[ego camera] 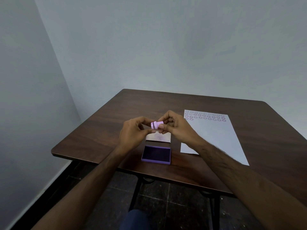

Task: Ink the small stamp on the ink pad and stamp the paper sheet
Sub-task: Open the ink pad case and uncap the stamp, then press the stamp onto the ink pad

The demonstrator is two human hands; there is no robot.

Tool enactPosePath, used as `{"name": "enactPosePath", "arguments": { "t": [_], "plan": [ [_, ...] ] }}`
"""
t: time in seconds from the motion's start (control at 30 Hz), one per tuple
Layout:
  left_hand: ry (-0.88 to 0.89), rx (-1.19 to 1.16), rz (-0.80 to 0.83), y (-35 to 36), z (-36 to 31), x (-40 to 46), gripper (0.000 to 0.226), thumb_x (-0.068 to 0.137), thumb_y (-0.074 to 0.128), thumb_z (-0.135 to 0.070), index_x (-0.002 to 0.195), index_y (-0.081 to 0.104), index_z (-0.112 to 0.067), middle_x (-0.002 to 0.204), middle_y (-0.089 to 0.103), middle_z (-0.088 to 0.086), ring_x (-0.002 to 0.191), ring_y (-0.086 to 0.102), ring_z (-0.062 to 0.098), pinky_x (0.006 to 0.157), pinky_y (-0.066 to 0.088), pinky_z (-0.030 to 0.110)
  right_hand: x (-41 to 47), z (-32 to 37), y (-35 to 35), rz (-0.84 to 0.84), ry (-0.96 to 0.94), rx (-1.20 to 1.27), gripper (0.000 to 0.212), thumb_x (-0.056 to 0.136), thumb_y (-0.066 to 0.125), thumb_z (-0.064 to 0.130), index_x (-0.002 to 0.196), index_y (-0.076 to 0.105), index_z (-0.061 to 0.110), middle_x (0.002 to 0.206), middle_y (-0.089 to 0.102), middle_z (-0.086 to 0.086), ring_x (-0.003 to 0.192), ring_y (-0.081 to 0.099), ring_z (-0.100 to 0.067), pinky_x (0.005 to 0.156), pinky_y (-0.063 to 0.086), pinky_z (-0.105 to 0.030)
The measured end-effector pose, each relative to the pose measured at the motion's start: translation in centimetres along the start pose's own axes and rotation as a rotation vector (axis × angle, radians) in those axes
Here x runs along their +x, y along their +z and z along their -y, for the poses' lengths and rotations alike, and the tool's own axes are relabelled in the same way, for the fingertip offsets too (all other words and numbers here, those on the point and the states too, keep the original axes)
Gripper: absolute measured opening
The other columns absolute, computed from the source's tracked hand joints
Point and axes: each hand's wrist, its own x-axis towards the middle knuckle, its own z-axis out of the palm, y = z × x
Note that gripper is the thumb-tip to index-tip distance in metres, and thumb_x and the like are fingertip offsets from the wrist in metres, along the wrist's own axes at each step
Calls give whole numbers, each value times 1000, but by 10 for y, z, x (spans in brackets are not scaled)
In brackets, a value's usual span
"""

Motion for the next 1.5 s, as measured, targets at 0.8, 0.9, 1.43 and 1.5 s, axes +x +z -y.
{"name": "enactPosePath", "arguments": {
  "t": [0.8, 0.9, 1.43, 1.5],
  "plan": [
    [-368, 406, 224, -25, 51, -16, 39, 84, 65, -59, 121, 60, -48, 137, 45, -8, 131, 39, 21, 96, 22, 43, -17, -4, -28, 119, 206, 546, 30, 82, 72, 10, 111, 66, 5, 99, 74, -15, 85, 73, -20, 77, 60, -27],
    [-202, 107, 158, -30, 40, -32, 36, 89, 61, -52, 124, 58, -45, 128, 46, -17, 118, 50, 8, 102, 32, 46, -24, -3, -32, 146, 219, 406, 25, 86, 72, 15, 109, 68, 8, 98, 74, -14, 82, 72, -18, 75, 59, -25],
    [88, 308, 483, -18, 25, -44, 68, 68, 59, -83, 124, 58, -45, 111, 45, -21, 108, 37, 1, 86, 23, 33, -29, 49, 9, 558, -155, -1002, 20, 89, 69, 21, 109, 71, 15, 99, 57, 0, 91, 53, -14, 72, 35, -22],
    [94, 311, 484, -17, 26, -44, 68, 68, 59, -83, 123, 59, -44, 111, 46, -20, 108, 37, 2, 85, 23, 33, -28, 53, 12, 593, -134, -1040, 23, 90, 68, 20, 112, 70, 14, 106, 61, -3, 96, 54, -17, 76, 40, -25]
  ]
}}
